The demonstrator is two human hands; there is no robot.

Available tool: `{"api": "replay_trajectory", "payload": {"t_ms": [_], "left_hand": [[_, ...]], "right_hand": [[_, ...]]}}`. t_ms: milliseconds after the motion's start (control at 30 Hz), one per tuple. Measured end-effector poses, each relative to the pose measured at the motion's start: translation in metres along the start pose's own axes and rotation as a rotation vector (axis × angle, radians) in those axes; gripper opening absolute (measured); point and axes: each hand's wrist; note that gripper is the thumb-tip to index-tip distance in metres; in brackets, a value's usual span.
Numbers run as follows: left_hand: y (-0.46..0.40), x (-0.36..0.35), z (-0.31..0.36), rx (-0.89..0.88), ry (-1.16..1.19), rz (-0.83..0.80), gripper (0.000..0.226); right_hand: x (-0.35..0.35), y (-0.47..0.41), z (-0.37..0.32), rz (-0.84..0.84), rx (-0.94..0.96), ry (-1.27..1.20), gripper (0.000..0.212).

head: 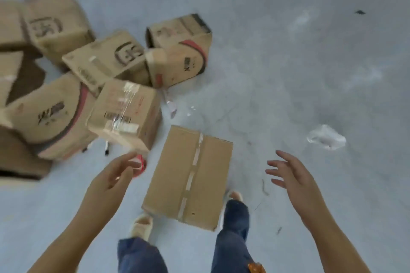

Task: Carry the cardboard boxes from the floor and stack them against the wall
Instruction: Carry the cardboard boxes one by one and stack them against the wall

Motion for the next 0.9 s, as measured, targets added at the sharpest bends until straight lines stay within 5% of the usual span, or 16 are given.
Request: {"api": "replay_trajectory", "payload": {"t_ms": [133, 267, 433, 567, 767, 900], "left_hand": [[0.013, -0.082, -0.029, 0.355, 0.146, 0.233, 0.025], [0.020, -0.168, -0.055, 0.666, 0.389, 0.377, 0.021], [-0.007, -0.268, -0.140, 0.890, 0.486, 0.457, 0.020], [-0.031, -0.346, -0.242, 1.092, 0.508, 0.476, 0.029], [-0.026, -0.428, -0.377, 1.351, 0.399, 0.518, 0.063], [-0.031, -0.445, -0.434, 1.365, 0.600, 0.683, 0.033]], "right_hand": [[-0.003, -0.115, 0.025, -0.427, -0.028, 0.273, 0.022], [-0.025, -0.213, 0.051, -0.615, 0.010, 0.505, 0.017], [-0.103, -0.323, 0.128, -0.668, 0.025, 0.676, 0.032], [-0.167, -0.382, 0.227, -0.711, 0.076, 0.968, 0.015], [-0.226, -0.439, 0.326, -0.589, 0.337, 1.102, 0.051], [-0.238, -0.472, 0.362, -0.496, 0.321, 1.199, 0.048]]}}
Point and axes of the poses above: each hand's wrist, its own y-axis away from the middle knuckle, its own x-axis out of the back of the hand, z = x × y, and after that the axes turned 2 degrees about -x, right-handed
